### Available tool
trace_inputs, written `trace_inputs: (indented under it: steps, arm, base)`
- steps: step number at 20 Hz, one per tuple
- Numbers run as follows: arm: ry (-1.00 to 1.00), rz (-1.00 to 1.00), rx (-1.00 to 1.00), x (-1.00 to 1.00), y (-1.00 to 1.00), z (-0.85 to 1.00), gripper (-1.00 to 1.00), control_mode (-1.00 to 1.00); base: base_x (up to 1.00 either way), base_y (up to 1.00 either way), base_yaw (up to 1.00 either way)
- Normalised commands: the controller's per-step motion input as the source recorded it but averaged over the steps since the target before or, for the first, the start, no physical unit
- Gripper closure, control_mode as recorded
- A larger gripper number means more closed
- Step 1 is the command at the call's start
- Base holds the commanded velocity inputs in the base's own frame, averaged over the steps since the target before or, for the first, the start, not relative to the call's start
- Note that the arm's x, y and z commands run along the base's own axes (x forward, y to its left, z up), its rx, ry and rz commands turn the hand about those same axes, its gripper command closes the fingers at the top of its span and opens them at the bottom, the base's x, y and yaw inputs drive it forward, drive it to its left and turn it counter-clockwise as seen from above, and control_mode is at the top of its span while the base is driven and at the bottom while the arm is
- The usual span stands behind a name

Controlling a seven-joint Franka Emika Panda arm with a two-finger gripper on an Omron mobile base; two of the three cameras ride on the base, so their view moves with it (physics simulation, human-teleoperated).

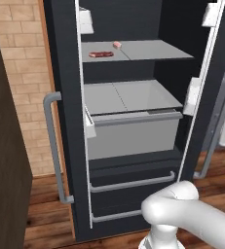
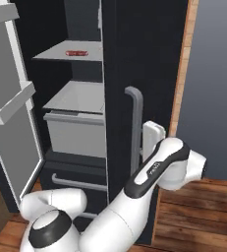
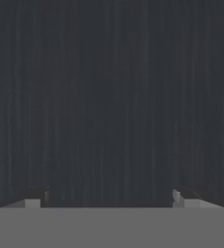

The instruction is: Place the steak on the counter behind the older steak on the same shelf of the fridge to maintain FIFO order. Close the fridge door when finished.

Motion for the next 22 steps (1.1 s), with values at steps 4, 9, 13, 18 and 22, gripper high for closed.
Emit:
trace_inputs:
  steps: [4,9,13,18,22]
  arm:
    - [-0.14,0.0,0.0,0.4,0.62,0.02,-1.0,-1.0]
    - [-0.06,-0.05,0.0,0.4,0.51,0.01,-1.0,-1.0]
    - [0.0,-0.13,0.0,0.53,0.36,0.11,-1.0,-1.0]
    - [0.0,-0.15,0.0,0.57,0.28,0.15,-1.0,-1.0]
    - [0.0,-0.17,0.0,0.51,0.2,0.08,-1.0,-1.0]
  base:
    - [0.0,0.0,0.0]
    - [0.0,0.0,0.0]
    - [0.0,0.0,0.0]
    - [0.0,0.0,0.0]
    - [0.0,0.0,0.0]
